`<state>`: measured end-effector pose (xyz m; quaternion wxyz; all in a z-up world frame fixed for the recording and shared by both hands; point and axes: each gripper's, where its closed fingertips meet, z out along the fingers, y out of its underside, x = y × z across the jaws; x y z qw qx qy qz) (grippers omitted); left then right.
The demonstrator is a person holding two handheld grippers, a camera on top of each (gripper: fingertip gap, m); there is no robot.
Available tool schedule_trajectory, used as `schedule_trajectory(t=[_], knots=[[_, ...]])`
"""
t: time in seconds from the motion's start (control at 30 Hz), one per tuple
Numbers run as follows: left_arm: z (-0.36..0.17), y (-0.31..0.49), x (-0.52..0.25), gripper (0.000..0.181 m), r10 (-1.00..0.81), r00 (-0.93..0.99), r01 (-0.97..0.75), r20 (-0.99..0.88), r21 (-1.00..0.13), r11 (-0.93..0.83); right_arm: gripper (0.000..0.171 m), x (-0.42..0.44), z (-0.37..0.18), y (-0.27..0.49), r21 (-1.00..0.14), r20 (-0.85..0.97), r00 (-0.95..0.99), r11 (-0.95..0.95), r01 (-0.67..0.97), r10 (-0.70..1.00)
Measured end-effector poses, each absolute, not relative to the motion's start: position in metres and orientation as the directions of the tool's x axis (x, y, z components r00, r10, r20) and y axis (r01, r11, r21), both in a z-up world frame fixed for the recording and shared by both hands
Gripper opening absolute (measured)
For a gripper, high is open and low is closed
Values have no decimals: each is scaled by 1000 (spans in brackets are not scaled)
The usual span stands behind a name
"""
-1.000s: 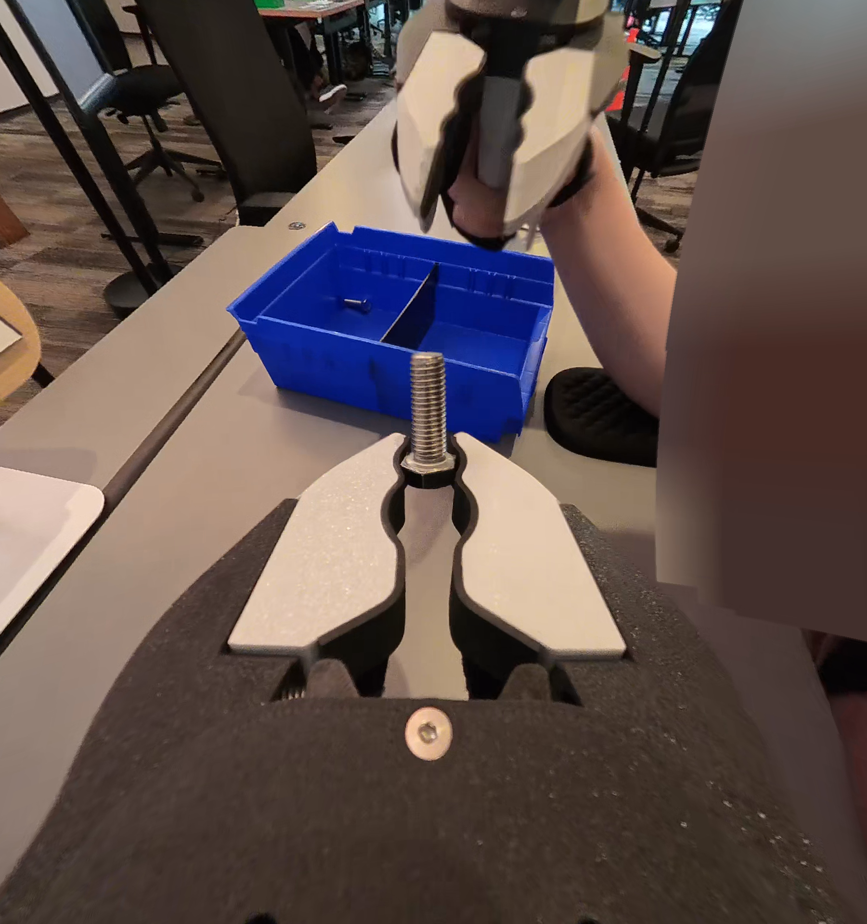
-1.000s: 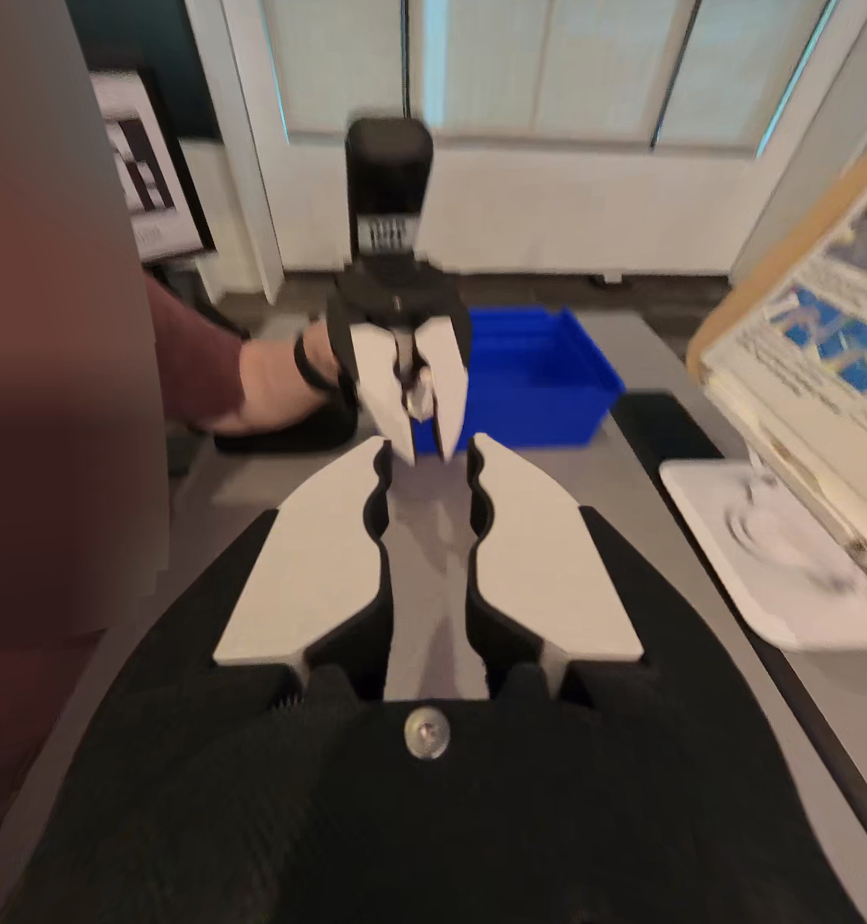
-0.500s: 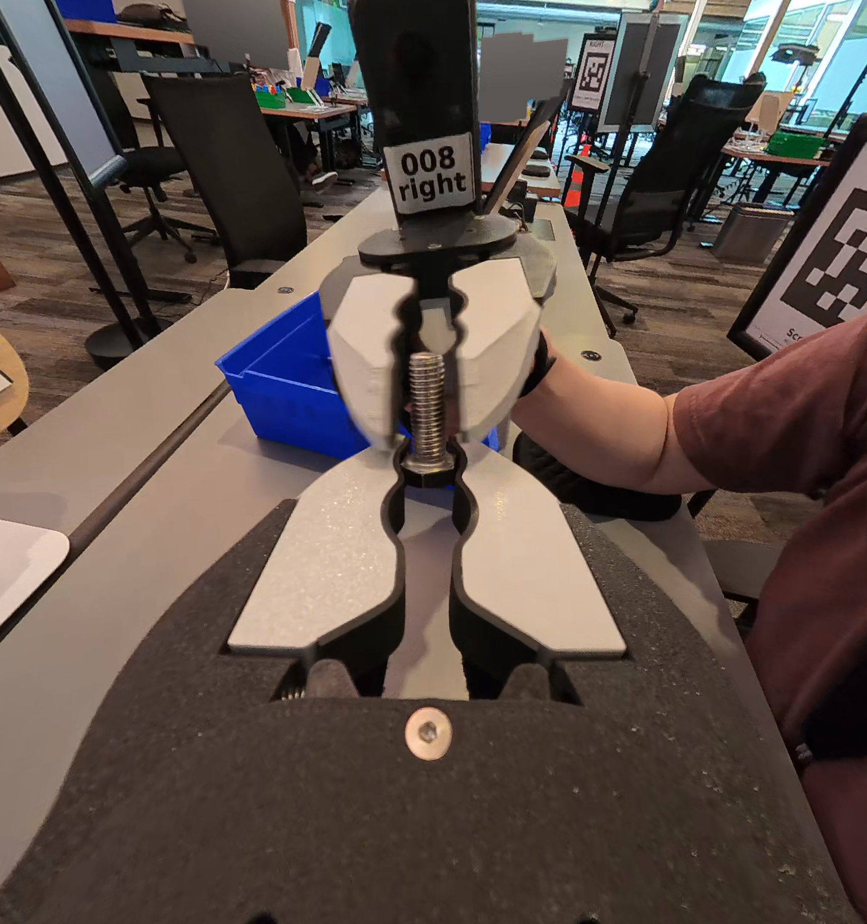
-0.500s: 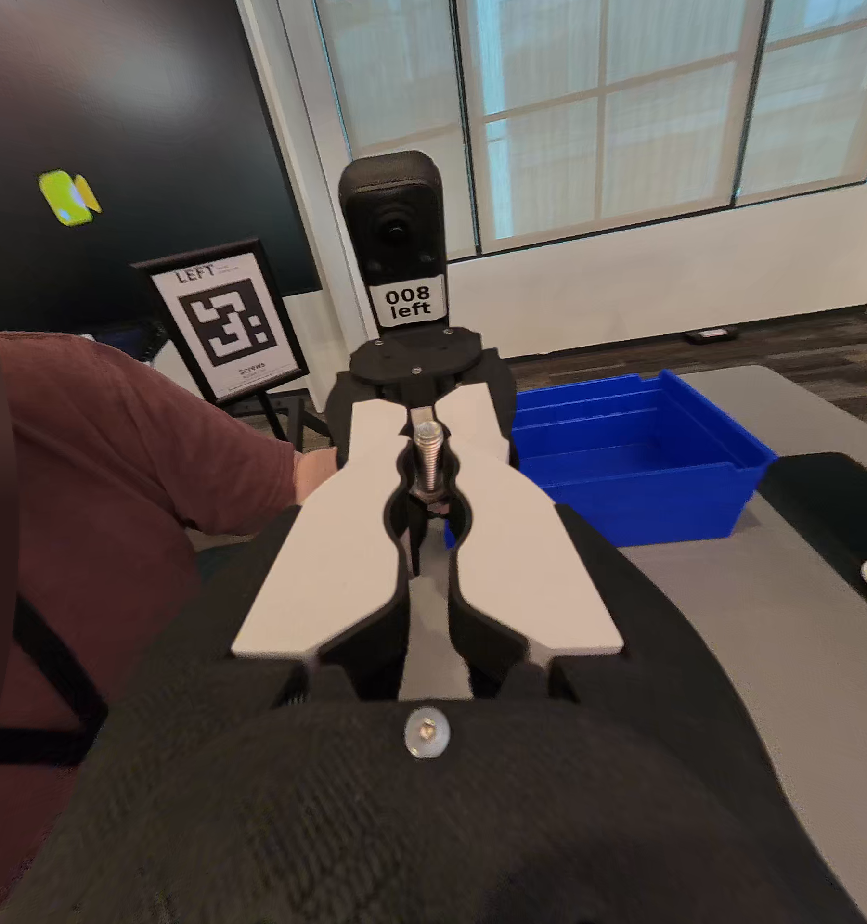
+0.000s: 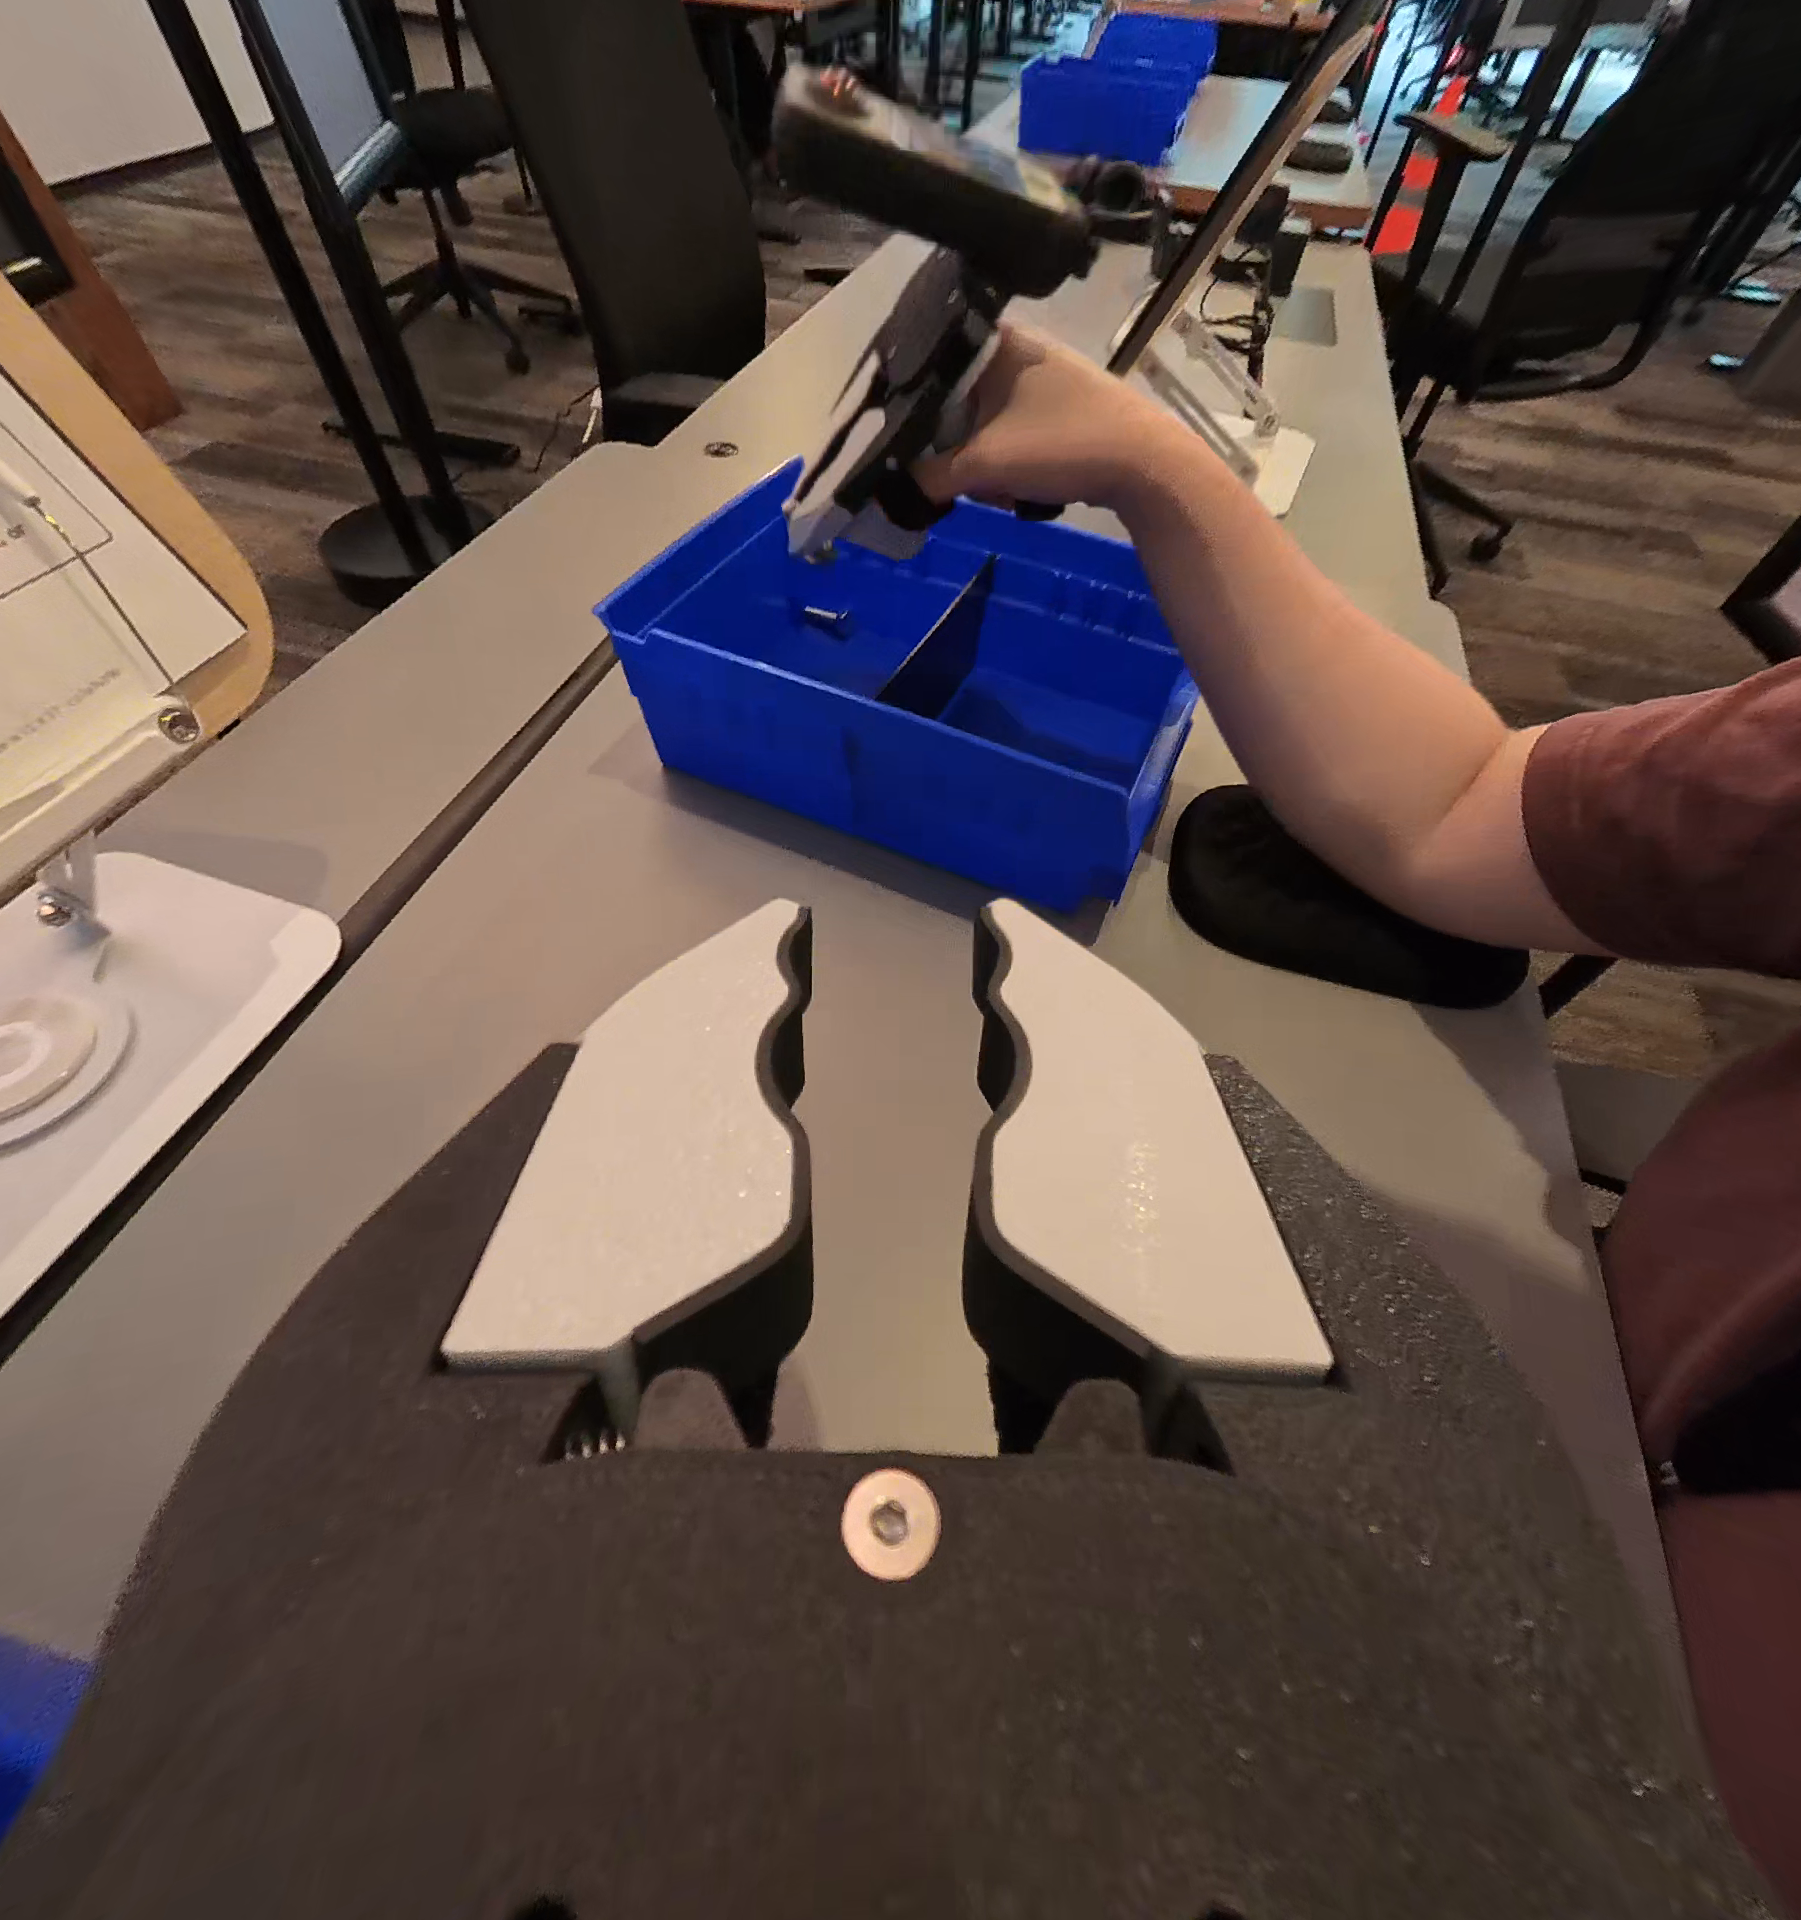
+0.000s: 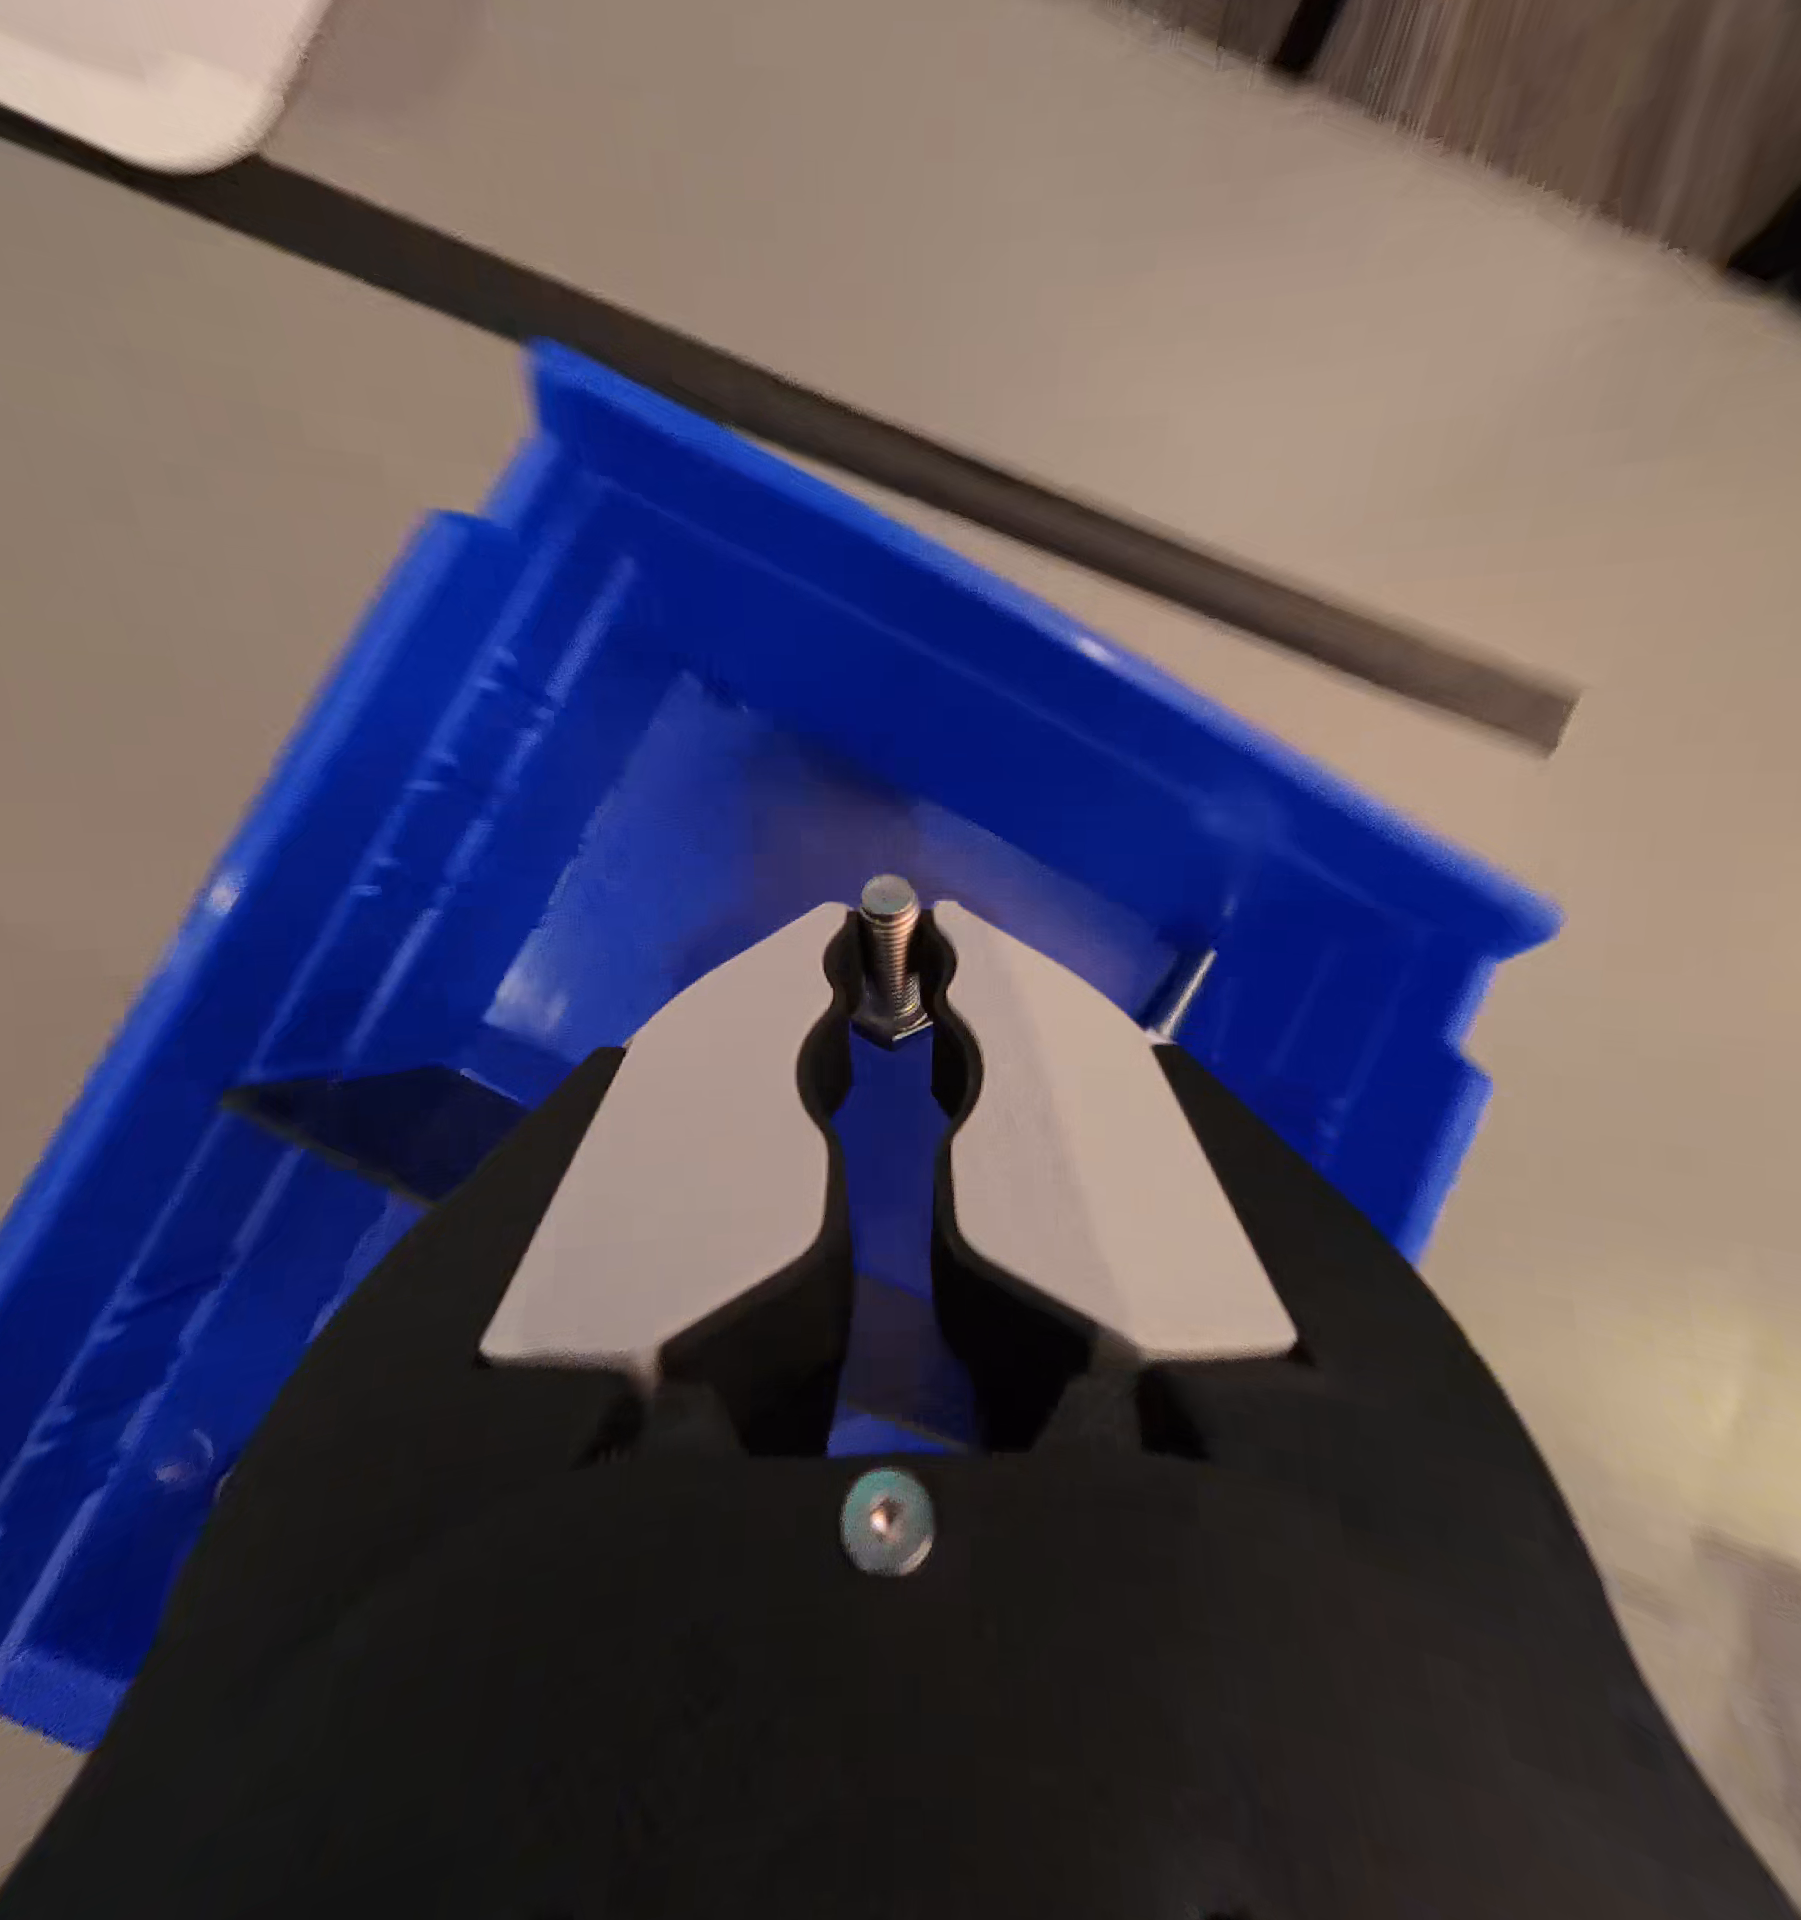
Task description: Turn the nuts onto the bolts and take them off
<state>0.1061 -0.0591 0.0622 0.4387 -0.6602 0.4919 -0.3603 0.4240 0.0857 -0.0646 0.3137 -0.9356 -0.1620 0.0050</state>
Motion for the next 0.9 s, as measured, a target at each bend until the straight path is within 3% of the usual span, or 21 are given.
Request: schedule_trajectory(t=[0.17, 0.3, 0.4, 0.5, 0.6, 0.7, 0.9], knots=[[57, -55, 97, 29, -955, 289, -377, 62, -910, -173, 14, 452, -109, 84, -415, 127, 968, -875, 248, 214], [49, -43, 78, 29, -933, 358, -438, 32, -877, -198, 28, 456, -89, 94, -529, 105, 978, -822, 209, 181], [61, -12, 43, 29, -837, 534, -454, -121, -876, -163, 28, 449, -46, 100, -690, 56, 983, -705, 164, 173], [50, 1, -14, 29, -741, 633, -570, -222, -782, -253, 28, 436, -14, 97, -772, 30, 978, -617, 153, 204], [15, -3, -67, 28, -718, 668, -646, -195, -631, -430, 28, 421, 1, 94, -794, 70, 966, -572, 204, 248], [-19, 3, -108, 27, -654, 748, -606, -116, -522, -600, 28, 411, 7, 93, -791, 128, 953, -552, 265, 274], [-71, 34, -134, 25, -506, 862, -440, 31, -450, -777, 30, 400, 6, 91, -784, 118, 943, -554, 281, 312]])
